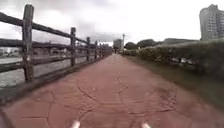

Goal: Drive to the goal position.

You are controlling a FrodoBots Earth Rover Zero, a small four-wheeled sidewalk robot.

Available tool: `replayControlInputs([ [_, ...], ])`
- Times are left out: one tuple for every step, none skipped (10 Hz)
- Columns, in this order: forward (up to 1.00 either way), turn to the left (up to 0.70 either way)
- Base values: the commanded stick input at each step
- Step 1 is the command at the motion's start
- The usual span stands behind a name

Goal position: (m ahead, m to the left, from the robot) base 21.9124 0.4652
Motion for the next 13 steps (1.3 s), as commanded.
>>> replayControlInputs([
  [0.7,0.0],
  [0.7,0.0],
  [0.7,0.0],
  [0.7,0.0],
  [0.7,0.0],
  [0.7,0.0],
  [0.7,0.0],
  [0.7,0.0],
  [0.7,0.0],
  [0.7,0.0],
  [0.7,0.0],
  [0.7,0.0],
  [0.7,0.0],
])
